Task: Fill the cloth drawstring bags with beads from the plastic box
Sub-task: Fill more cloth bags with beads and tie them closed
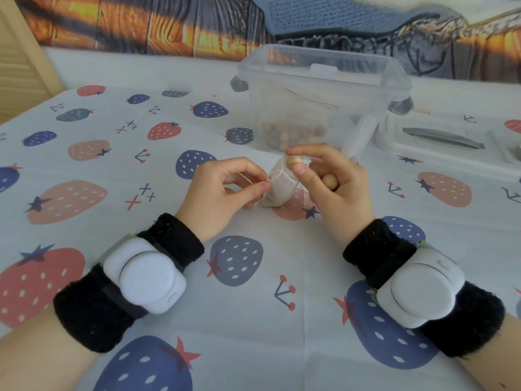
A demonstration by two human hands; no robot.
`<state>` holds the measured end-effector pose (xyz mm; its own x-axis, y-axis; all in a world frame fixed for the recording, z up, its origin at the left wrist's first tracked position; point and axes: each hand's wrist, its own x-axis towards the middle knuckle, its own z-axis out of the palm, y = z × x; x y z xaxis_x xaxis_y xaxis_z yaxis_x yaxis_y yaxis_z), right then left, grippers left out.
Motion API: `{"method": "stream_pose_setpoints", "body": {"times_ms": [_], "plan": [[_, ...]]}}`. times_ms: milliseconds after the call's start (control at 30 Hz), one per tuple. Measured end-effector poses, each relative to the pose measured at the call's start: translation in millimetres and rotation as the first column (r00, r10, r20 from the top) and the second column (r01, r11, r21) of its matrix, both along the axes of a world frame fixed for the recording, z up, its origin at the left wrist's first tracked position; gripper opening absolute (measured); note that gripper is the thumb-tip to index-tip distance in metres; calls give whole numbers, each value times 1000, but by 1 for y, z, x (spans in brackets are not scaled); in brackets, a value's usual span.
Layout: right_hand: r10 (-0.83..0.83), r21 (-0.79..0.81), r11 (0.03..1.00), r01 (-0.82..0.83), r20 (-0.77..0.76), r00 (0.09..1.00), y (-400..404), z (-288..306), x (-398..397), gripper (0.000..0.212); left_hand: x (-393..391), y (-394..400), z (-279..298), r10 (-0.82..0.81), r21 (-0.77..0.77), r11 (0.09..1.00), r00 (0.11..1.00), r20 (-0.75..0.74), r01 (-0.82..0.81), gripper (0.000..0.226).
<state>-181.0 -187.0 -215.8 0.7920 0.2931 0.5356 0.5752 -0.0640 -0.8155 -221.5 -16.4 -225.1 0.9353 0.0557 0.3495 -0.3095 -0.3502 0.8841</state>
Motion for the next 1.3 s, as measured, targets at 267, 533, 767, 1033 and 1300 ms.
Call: {"method": "stream_pose_setpoints", "body": {"times_ms": [267,533,767,1033,1300], "plan": [[82,155,988,-23,-383,920,-5,-2,8,19,-1,0,0,15,-4,1000,1000,-9,-15,11],[-68,82,989,123,-490,869,0,-8,11,28,-1,0,1,6,-5,1000,1000,-12,-6,9],[5,112,993,43,-391,920,0,-4,6,55,-2,0,1,10,-6,1000,1000,-16,-10,7],[149,248,967,-61,-354,923,-2,-2,6,13,-2,-1,2,12,-2,1000,1000,-14,-12,10],[89,85,993,-85,-48,995,-1,-6,7,16,-1,0,1,17,7,1000,1000,-11,-17,12]]}}
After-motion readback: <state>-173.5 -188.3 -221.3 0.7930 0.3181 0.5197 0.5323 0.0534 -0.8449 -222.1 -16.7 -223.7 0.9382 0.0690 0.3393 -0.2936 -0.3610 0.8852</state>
